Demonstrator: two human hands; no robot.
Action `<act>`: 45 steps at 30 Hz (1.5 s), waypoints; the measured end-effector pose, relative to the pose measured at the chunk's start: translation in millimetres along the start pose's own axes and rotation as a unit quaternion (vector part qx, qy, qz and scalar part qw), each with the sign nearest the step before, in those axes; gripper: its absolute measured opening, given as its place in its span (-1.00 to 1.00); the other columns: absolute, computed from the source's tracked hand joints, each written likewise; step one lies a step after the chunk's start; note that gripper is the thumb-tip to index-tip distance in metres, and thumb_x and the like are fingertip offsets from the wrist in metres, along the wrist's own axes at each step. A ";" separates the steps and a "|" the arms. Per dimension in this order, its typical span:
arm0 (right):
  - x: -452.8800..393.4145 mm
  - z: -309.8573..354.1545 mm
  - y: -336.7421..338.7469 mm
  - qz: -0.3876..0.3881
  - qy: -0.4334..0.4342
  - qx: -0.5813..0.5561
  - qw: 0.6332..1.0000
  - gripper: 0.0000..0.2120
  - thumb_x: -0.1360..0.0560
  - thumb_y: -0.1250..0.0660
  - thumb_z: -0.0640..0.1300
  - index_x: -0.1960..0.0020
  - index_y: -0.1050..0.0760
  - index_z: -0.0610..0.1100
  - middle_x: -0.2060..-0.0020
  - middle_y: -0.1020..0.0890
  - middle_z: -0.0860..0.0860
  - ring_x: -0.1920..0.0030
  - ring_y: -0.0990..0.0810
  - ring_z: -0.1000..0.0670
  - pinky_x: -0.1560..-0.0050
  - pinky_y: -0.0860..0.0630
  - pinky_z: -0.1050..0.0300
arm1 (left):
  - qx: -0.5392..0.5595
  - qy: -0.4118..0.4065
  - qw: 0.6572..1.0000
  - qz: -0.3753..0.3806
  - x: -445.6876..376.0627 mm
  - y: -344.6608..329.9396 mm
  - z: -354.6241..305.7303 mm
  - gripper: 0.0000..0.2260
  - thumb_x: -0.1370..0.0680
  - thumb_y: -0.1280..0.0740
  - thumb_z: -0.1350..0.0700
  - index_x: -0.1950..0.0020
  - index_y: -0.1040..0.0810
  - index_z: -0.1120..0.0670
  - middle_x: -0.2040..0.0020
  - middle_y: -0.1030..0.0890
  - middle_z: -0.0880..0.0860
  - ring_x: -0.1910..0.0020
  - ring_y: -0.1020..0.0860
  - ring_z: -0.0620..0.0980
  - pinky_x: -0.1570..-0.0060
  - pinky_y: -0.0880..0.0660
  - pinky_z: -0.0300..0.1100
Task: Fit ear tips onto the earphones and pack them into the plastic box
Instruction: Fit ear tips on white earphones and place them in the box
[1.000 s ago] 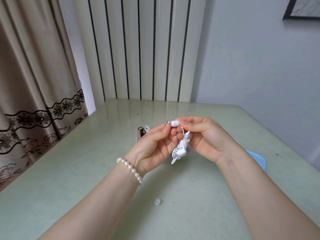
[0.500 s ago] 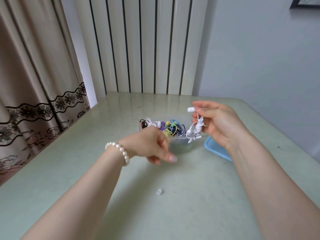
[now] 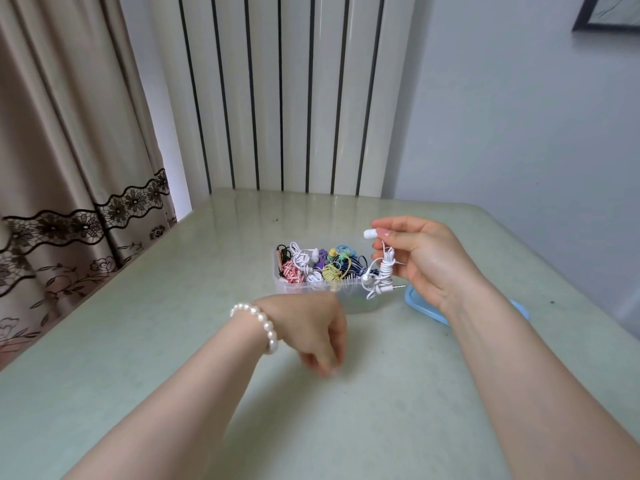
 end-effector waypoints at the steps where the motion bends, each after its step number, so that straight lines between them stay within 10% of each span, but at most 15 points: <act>1: 0.6 0.0 -1.2 0.000 0.005 -0.003 1.000 -0.86 -0.47 -0.28 -0.36 0.15 -0.56 -0.17 0.32 -0.57 -0.10 0.46 -0.56 0.08 0.26 -0.52 0.15 | 0.076 -0.021 0.996 -0.042 0.9 4.4 -1.3 -0.84 -0.36 -0.45 0.32 0.31 -0.57 0.09 0.33 -0.64 0.10 0.44 -0.57 -0.11 0.32 -0.53 -0.29; 11: 2.4 -1.5 -6.2 -0.032 0.069 -0.005 0.997 -0.85 -0.48 -0.28 -0.36 0.16 -0.55 -0.16 0.35 -0.65 0.03 0.33 -0.57 0.06 0.23 -0.55 0.14 | 0.606 -0.088 0.769 -0.184 2.9 23.6 -4.2 -0.84 -0.45 -0.28 0.43 0.08 -0.49 0.19 0.35 -0.64 0.12 0.39 -0.64 -0.02 0.31 -0.60 -0.20; 37: 1.1 -13.7 -15.2 0.023 0.104 0.149 0.983 -0.84 -0.42 -0.37 -0.35 0.28 -0.59 -0.14 0.41 -0.63 -0.03 0.41 -0.57 -0.02 0.29 -0.56 0.18 | 0.482 -0.133 0.794 -0.346 -0.2 22.8 -8.2 -0.86 -0.40 -0.37 0.43 0.08 -0.61 0.28 0.25 -0.66 0.21 0.22 -0.66 0.10 0.10 -0.60 -0.17; 45: 0.9 -9.0 -11.5 -0.013 0.110 0.030 0.993 -0.89 -0.44 -0.35 -0.26 0.24 -0.57 -0.12 0.33 -0.62 -0.04 0.49 -0.55 0.09 0.38 -0.50 0.25 | 0.665 -0.122 0.681 -0.283 0.0 28.0 -3.7 -0.91 -0.48 -0.26 0.42 0.09 -0.53 0.32 0.31 -0.65 0.16 0.31 -0.65 -0.03 0.23 -0.61 -0.24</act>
Point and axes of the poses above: each hand's wrist, its own x-axis away from the middle knuckle, its own y-axis out of the back of the hand, z = x × y, the point moved 2 cm from there along -x, towards the middle knuckle
